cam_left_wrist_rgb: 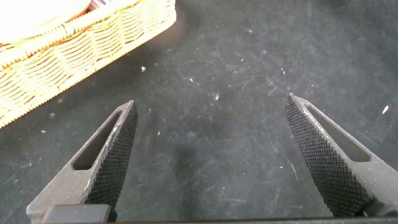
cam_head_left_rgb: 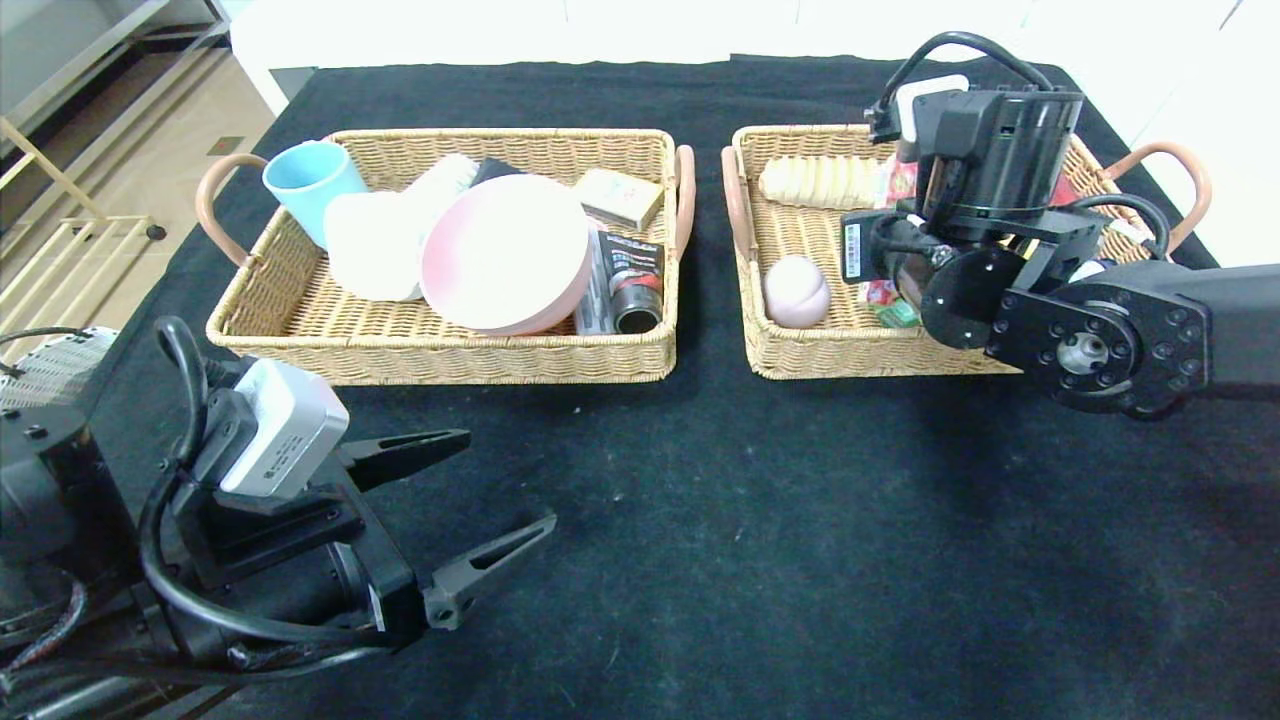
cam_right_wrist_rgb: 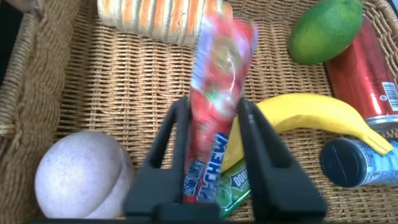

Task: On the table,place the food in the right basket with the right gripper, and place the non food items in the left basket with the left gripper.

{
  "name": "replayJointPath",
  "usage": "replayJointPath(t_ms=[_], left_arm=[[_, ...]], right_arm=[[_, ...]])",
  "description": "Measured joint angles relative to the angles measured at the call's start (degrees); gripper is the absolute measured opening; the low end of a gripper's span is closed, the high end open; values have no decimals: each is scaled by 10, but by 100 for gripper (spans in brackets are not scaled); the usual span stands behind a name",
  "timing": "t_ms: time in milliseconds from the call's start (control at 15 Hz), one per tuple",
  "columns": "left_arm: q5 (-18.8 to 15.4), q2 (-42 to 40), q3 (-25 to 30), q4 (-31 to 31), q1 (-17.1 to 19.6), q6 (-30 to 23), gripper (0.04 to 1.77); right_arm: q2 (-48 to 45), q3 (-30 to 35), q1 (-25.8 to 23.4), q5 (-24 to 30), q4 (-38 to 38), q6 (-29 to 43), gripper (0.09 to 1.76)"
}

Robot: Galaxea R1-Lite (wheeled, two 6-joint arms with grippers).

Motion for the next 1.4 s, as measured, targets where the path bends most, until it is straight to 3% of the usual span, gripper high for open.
replayJointPath(t_ms=[267, 533, 867, 1400], left_arm=[[0, 0, 1, 1, 0, 4, 172], [0, 0, 1, 0, 0, 5, 172], [1, 0, 0, 0, 0, 5, 172], [3, 1, -2, 0, 9, 2, 172]], right_arm=[[-1, 10, 0, 0, -9, -1, 111], [-4, 22, 1, 1, -24, 4, 135], [-39, 86, 5, 5, -26, 7, 151], [-186, 278, 29, 35, -18, 10, 164]])
